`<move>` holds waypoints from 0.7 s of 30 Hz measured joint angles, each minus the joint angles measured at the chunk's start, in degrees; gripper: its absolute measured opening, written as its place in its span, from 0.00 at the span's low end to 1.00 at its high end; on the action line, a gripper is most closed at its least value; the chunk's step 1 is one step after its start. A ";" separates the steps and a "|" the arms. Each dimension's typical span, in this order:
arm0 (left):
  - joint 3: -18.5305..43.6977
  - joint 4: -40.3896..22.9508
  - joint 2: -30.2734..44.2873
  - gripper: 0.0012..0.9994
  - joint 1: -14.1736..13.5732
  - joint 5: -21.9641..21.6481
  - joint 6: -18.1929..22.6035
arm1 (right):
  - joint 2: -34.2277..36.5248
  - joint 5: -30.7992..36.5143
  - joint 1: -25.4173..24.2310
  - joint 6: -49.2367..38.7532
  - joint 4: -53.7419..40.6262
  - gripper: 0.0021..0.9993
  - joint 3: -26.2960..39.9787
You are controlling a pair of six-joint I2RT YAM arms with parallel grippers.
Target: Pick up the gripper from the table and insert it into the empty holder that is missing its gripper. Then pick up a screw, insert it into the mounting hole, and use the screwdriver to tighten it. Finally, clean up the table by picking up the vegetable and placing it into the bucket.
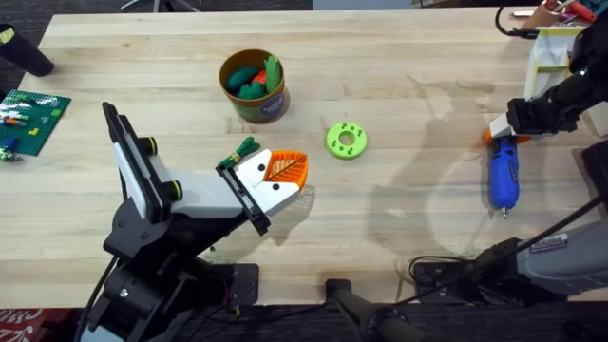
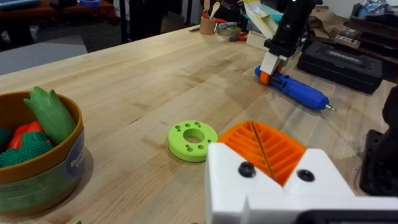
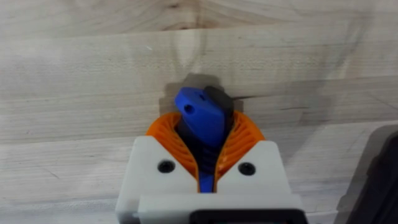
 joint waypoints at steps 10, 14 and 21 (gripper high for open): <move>0.00 0.04 0.00 0.00 0.00 -0.02 -0.04 | 0.00 0.13 0.00 3.84 0.26 0.09 0.00; 0.00 0.04 0.02 0.00 0.00 -0.02 -0.04 | 0.00 0.18 0.00 4.38 0.26 0.09 0.00; 0.00 0.04 0.00 0.00 0.00 -0.02 -0.03 | -0.02 0.38 0.00 8.52 0.71 0.09 -0.02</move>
